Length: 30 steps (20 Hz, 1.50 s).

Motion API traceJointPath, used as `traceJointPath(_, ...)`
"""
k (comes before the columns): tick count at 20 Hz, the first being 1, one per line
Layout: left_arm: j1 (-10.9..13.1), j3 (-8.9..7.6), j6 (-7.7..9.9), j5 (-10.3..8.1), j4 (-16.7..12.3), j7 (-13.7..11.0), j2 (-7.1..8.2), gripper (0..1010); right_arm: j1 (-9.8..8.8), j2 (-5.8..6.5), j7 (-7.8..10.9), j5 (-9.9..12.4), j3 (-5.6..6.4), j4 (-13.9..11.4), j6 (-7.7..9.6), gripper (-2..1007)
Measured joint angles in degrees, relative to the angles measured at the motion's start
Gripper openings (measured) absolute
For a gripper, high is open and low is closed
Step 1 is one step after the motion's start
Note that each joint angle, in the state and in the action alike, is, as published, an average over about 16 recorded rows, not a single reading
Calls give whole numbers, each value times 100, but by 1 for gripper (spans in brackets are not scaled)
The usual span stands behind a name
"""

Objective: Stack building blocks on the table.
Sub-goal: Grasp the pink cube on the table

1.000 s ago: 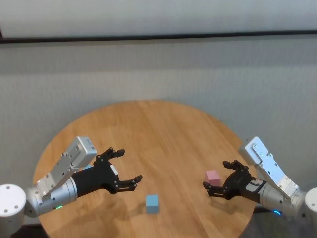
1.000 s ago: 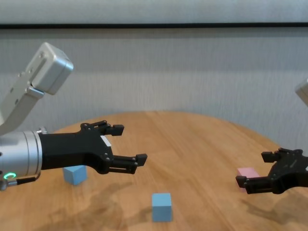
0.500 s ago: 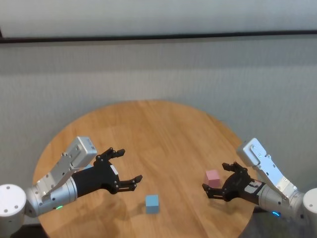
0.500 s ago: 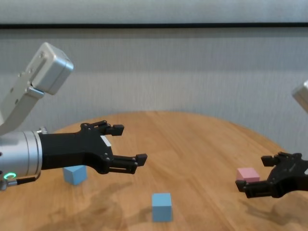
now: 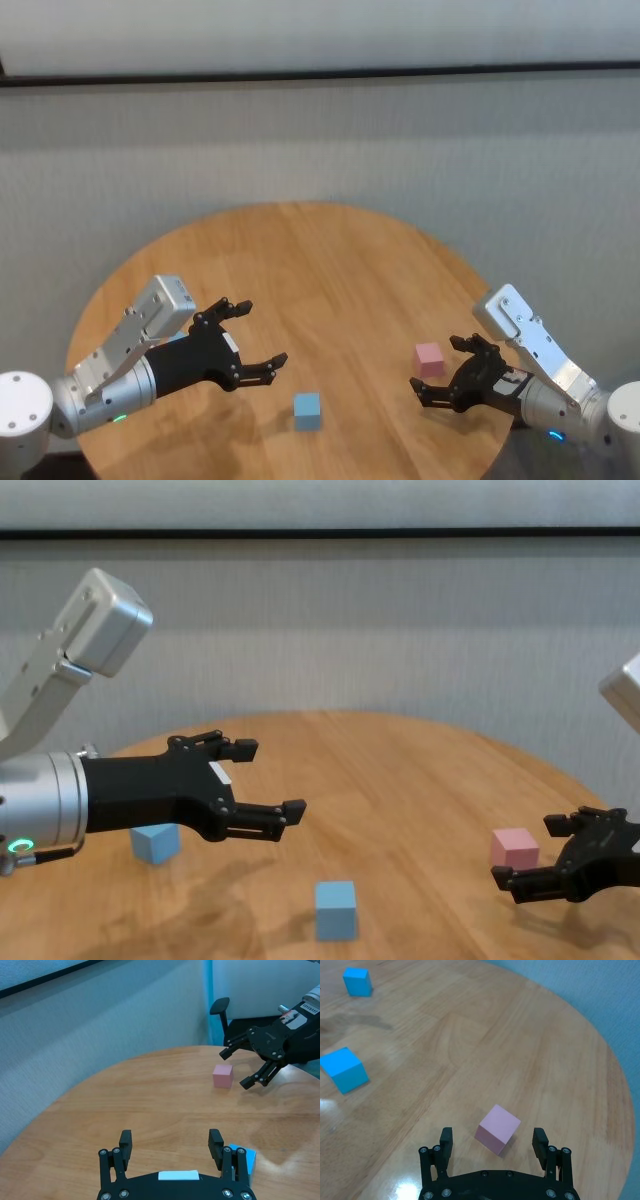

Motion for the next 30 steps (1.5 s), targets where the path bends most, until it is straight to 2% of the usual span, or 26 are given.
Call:
traceJointPath(8,0,0,0,0,0,0,0,1002,18,-29,-13,-41,-4,55,-13,1005)
traceJointPath(23,0,0,0,0,0,0,0,1002,180,-173,13,-95,-45,313,-94,1005)
traceJointPath(30,0,0,0,0,0,0,0,1002,216,-184,26,-132,-79,341,-75,996)
